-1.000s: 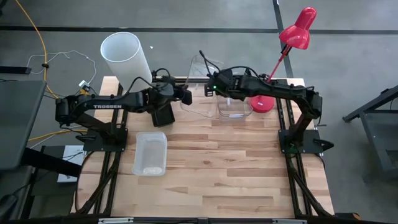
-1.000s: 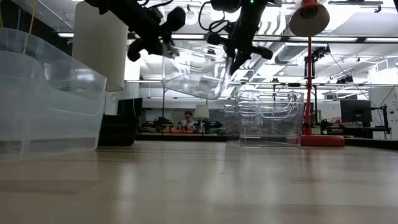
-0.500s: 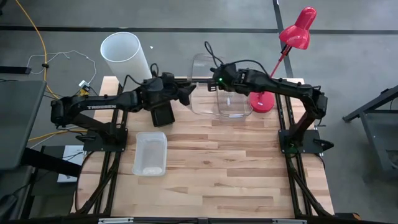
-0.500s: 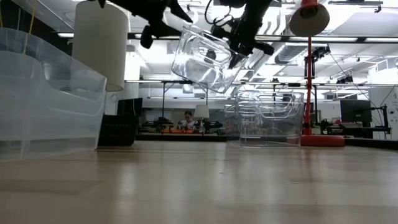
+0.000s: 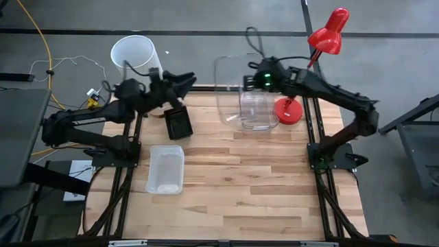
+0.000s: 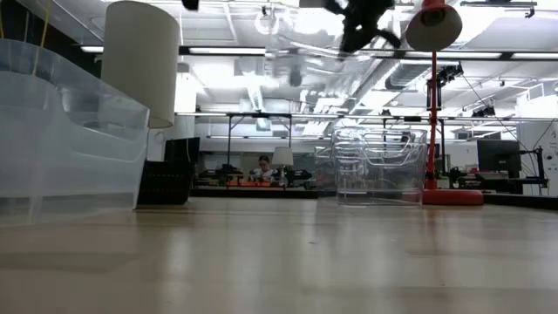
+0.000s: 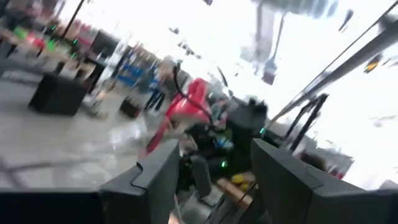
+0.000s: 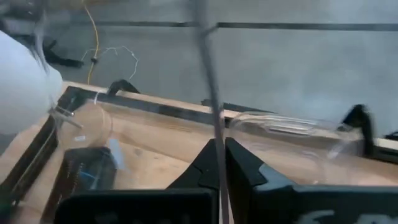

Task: Stack baskets by color
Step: Stack the left transparent bin on the transparent bins

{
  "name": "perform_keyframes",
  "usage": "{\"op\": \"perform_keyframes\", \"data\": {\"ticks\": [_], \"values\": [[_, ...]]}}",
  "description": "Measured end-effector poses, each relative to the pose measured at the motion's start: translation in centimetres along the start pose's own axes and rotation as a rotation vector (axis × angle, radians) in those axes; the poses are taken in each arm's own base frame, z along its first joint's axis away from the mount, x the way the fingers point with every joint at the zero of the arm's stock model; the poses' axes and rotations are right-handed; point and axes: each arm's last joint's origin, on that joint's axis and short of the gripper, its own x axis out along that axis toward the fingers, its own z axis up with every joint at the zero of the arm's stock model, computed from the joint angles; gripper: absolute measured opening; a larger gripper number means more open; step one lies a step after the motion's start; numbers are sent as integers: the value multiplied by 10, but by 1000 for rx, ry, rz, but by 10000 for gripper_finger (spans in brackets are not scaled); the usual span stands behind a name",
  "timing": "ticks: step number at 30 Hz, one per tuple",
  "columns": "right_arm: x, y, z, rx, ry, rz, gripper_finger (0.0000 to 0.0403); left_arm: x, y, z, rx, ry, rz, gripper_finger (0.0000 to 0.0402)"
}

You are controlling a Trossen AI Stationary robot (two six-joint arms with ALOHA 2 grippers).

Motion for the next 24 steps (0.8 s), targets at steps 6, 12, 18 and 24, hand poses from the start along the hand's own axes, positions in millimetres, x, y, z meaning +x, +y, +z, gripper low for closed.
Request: {"op": "perform_keyframes", "data": {"ticks": [6,12,18,24], "values": [[-46,-37,4,-30,54,-79,0,-21,-7,24,22,-75,-50,188],[-66,-66,1,-96,180,-131,0,-28,-8,30,28,-94,-59,188],[-67,-68,7,-90,186,-47,0,-24,-7,25,25,-70,-47,188],[-36,-78,-6,-16,213,18,0,-21,-6,21,4,-46,-57,188]]}}
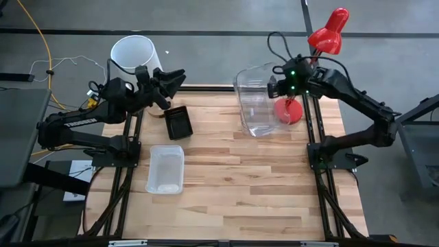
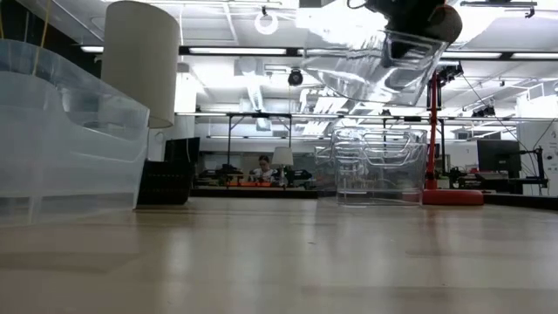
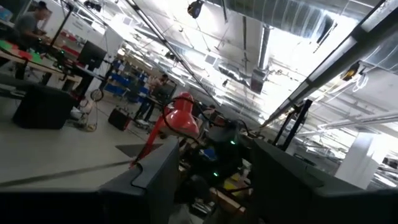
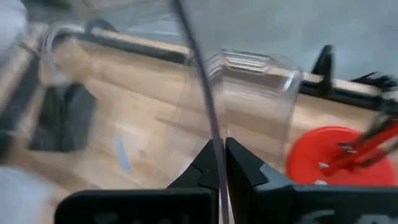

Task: Stack baskets by color
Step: Stack the left transparent bin on the transparent bins

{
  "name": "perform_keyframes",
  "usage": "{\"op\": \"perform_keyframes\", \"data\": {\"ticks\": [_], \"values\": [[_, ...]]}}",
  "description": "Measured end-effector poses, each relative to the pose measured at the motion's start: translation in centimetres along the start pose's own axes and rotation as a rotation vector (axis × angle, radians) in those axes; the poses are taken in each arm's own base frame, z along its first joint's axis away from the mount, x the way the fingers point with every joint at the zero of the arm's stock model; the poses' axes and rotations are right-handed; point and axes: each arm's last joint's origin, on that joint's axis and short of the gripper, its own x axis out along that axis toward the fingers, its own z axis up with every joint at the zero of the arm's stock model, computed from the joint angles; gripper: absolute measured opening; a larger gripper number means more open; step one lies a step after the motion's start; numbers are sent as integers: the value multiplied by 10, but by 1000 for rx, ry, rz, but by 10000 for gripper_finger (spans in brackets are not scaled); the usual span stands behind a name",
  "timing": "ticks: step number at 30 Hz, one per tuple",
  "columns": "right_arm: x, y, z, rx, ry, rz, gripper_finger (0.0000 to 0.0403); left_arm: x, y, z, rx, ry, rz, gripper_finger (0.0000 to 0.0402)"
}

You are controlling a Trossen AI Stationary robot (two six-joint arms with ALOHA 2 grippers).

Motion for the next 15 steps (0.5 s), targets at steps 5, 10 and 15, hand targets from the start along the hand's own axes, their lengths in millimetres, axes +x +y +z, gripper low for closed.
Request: {"op": "perform_keyframes", "data": {"ticks": [5,10,15], "values": [[5,-14,10,93,11,44,0,0,0,0,-7,0,-2,188],[21,-20,11,131,122,4,0,0,0,0,-21,1,-1,188],[45,-24,9,98,233,-60,0,0,0,-1,-20,10,3,188]]}}
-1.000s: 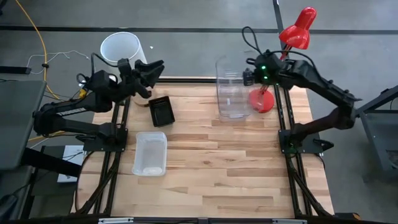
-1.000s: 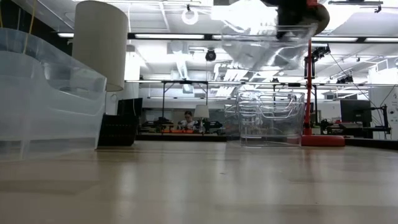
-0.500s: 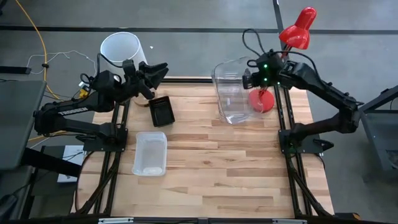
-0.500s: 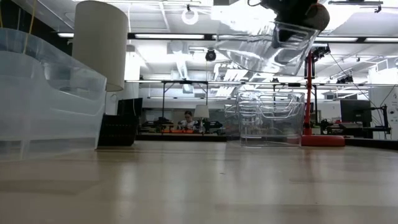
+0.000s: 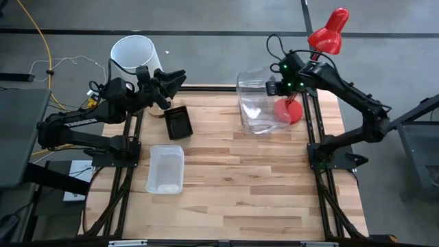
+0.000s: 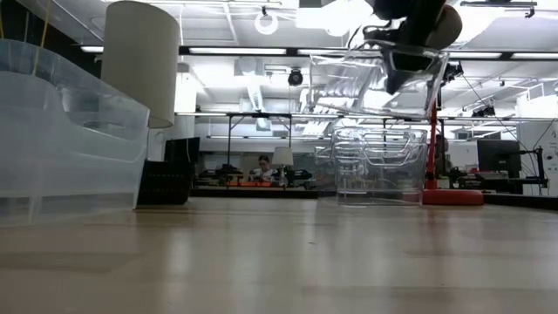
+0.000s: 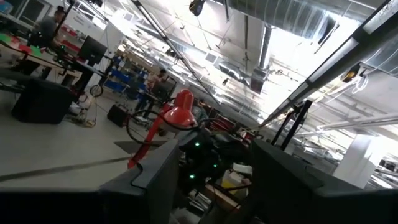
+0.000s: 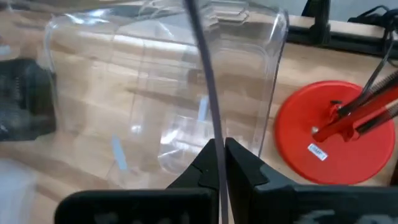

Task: Stack baskets by color
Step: Stack the left transparent bin on the transparent bins

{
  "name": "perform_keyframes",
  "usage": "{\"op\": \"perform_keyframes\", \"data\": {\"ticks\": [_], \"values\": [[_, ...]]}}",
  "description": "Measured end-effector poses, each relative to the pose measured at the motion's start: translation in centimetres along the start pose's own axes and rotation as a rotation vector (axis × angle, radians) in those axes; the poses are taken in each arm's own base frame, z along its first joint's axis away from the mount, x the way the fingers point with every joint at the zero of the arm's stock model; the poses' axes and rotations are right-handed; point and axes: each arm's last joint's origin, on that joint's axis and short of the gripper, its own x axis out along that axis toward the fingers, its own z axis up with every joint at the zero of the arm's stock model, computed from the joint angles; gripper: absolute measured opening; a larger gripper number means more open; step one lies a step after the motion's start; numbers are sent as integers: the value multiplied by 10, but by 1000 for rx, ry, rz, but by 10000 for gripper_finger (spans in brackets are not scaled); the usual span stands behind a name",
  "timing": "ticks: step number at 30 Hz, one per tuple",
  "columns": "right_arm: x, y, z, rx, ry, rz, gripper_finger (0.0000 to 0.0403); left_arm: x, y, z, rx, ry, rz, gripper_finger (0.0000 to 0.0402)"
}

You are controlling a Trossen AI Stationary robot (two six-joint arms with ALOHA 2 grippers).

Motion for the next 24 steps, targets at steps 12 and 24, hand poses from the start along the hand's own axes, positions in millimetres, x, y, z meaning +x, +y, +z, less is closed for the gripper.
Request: {"op": "perform_keyframes", "data": {"ticks": [12,24], "values": [[7,-10,15,40,-74,-72,0,0,-1,-1,-24,16,-26,188],[29,-17,4,75,2,-96,0,0,-1,-1,-24,16,-26,188]]}}
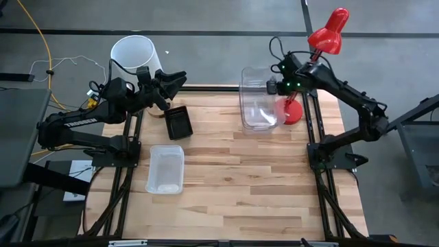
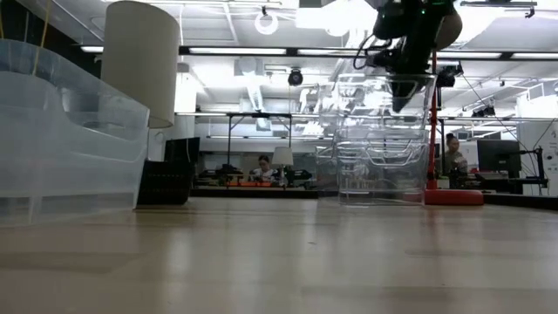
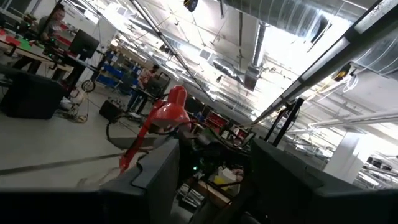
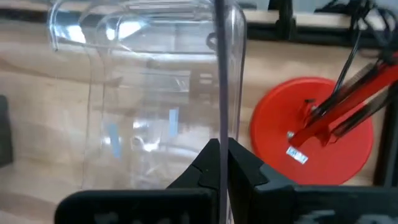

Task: Stack baskets by color
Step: Stack the left transparent bin on the transparent bins

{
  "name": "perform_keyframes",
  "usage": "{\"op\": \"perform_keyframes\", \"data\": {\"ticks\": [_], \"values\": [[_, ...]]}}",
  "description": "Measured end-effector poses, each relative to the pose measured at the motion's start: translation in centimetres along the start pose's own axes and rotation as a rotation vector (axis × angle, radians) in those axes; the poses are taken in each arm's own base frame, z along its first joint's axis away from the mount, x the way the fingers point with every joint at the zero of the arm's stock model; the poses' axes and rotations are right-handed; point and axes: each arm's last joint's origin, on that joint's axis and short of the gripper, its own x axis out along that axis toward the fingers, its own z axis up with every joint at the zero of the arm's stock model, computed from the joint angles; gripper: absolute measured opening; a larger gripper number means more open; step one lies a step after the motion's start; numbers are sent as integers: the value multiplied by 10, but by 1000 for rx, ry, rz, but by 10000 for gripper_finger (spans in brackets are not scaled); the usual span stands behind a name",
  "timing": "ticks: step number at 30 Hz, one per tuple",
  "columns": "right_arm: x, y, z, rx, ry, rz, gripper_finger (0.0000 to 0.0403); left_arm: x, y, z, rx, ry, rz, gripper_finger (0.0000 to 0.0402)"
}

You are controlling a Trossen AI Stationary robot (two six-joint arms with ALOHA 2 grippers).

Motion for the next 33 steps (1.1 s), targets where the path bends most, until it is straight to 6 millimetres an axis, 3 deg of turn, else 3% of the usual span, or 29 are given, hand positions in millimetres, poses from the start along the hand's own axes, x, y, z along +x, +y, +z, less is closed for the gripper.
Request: {"op": "perform_keyframes", "data": {"ticks": [8,22,26,33], "values": [[10,-2,-6,19,63,31,0,0,0,0,1,0,0,188],[11,-2,-8,10,99,56,6,0,0,0,0,0,0,188],[11,-2,-8,-2,103,63,39,0,0,0,-16,3,-5,188],[1,-3,-10,-62,70,93,146,0,0,0,-26,6,-11,188]]}}
